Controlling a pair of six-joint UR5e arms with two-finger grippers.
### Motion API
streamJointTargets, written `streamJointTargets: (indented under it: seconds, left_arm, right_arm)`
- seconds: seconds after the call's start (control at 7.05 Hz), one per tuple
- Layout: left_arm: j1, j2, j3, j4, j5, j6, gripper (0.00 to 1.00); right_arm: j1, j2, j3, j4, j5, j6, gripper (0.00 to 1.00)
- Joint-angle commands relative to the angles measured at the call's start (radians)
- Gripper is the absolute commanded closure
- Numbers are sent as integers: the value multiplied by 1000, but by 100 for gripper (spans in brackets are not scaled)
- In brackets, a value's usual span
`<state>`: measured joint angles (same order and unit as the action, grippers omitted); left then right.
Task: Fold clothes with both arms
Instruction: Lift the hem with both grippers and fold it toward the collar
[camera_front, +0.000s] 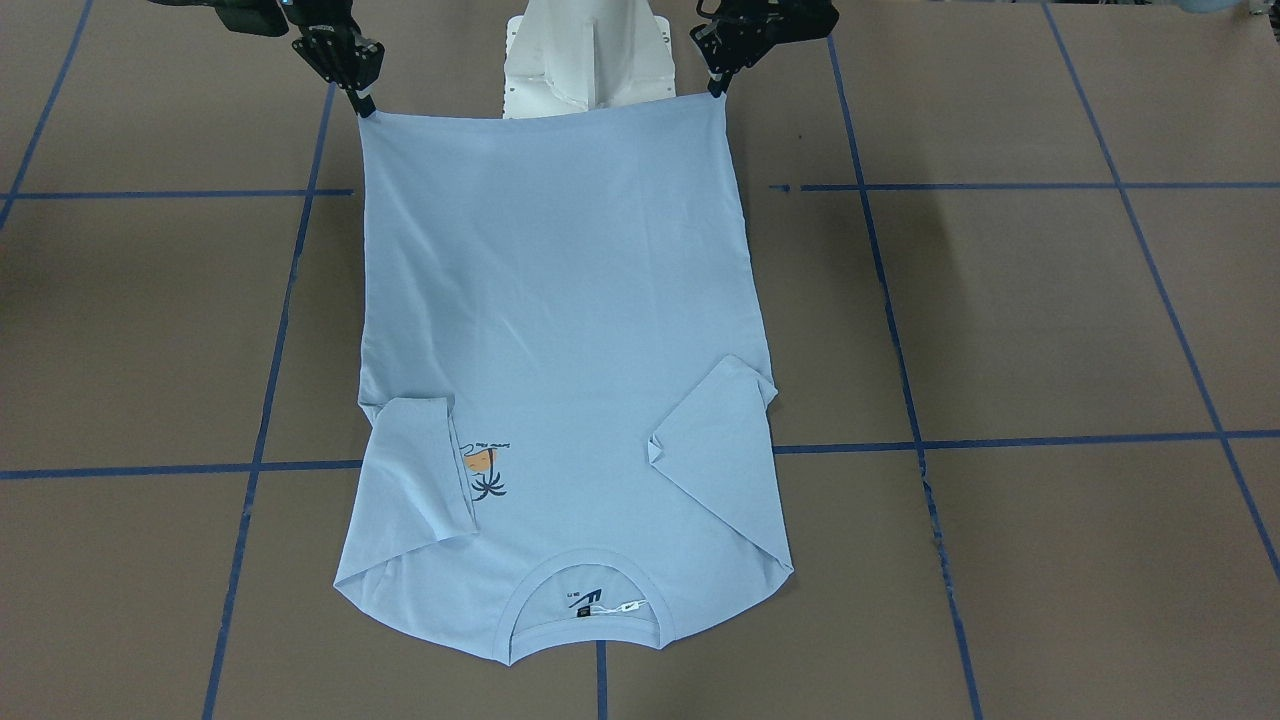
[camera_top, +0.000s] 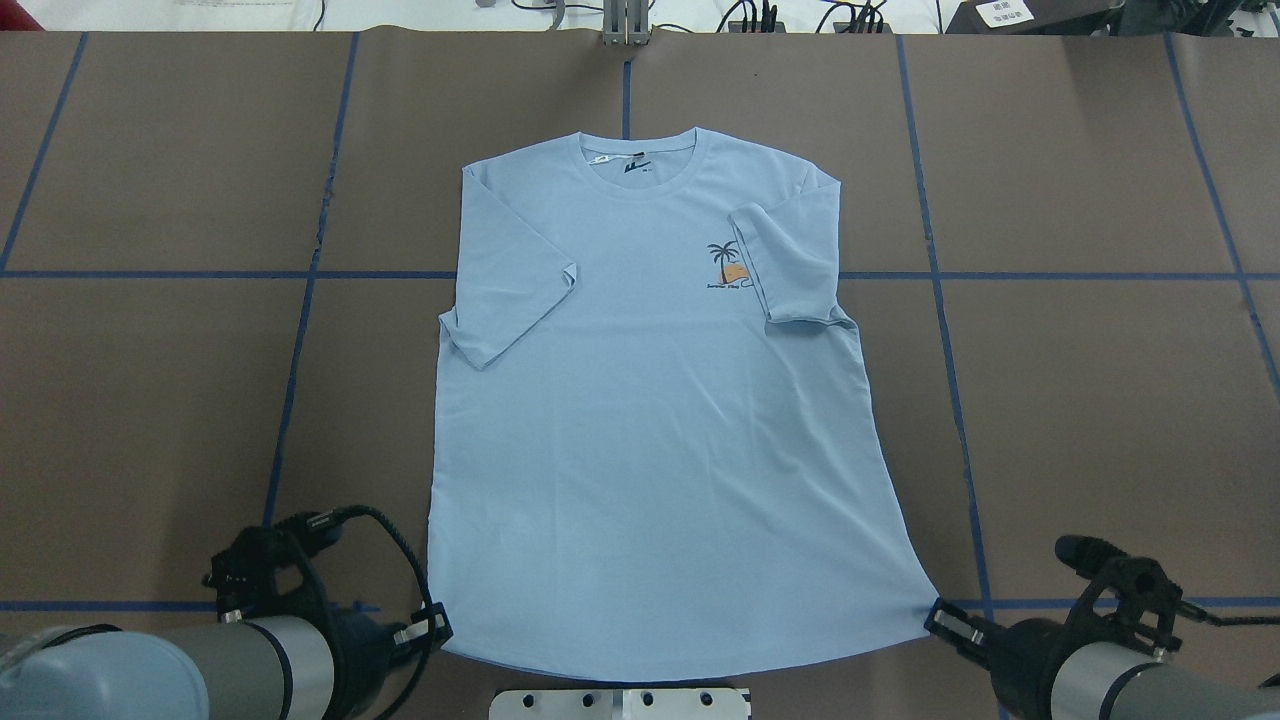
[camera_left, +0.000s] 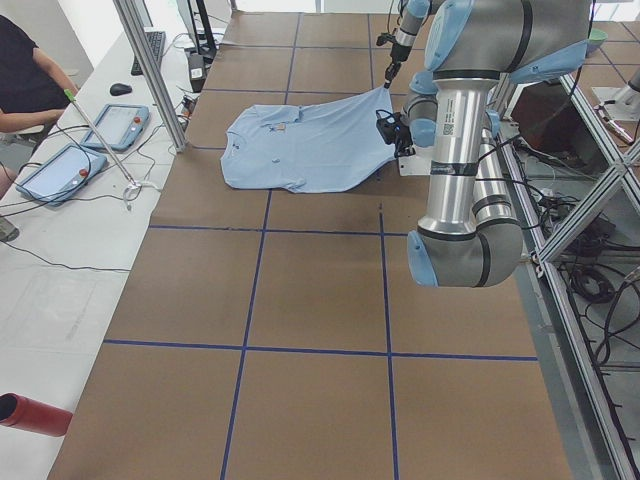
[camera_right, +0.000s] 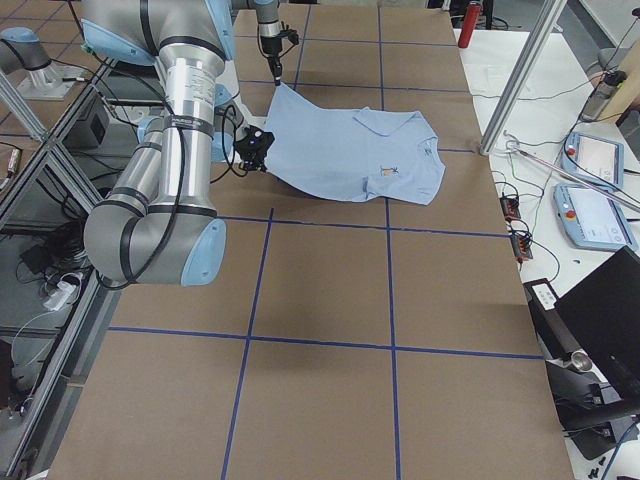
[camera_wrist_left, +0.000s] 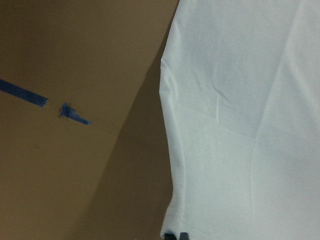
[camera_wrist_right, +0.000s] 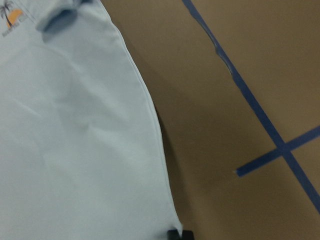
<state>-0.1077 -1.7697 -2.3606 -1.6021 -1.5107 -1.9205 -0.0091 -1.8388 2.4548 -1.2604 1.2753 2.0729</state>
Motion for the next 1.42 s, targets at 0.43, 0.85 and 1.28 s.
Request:
streamJointTargets:
  seconds: [0.43,0.85,1.28]
  left_arm:
    - [-527,-318,535,-173,-25,431,100]
    - [-622,-466,996,-499,-10,475,100]
    - [-622,-522,1210,-683,56,508,100]
  right_arm:
    - [772,663,-711,-5,481,-620,100]
    - [836,953,-1138,3,458,-738,100]
    - [838,1052,-1357,112,415,-787,100]
